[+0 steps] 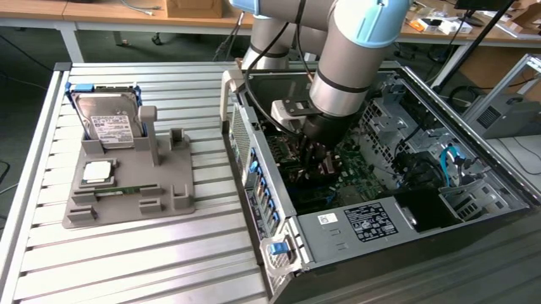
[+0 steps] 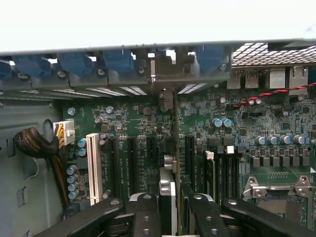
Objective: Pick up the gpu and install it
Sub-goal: 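Insert the gpu into the slot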
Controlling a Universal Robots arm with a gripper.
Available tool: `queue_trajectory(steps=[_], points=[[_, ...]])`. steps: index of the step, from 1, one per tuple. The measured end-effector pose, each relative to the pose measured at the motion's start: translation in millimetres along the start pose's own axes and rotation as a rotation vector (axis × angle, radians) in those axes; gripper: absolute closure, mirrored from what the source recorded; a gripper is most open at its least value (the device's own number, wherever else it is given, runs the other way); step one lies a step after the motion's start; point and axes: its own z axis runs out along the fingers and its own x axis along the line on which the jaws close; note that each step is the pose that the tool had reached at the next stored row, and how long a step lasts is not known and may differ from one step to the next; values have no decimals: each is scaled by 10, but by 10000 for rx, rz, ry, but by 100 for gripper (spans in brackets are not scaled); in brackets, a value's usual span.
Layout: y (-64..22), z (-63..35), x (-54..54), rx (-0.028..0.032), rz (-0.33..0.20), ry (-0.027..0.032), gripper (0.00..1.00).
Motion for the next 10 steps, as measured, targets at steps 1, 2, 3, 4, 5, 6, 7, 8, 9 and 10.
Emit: queue_trajectory(steps=[1, 2, 3, 4, 5, 6, 7, 8, 9, 10], points=[[0, 0, 0, 0, 0, -1, 73], [0, 0, 0, 0, 0, -1, 73], [0, 1, 0, 1, 1, -2, 73], [0, 0, 0, 0, 0, -1, 73], [0, 0, 0, 0, 1, -1, 73], [0, 0, 0, 0, 0, -1, 73], [0, 2, -1, 1, 2, -7, 72], [0, 1, 0, 0, 2, -3, 72], [0, 1, 0, 1, 1, -2, 66], [1, 1, 0, 0, 1, -2, 66]])
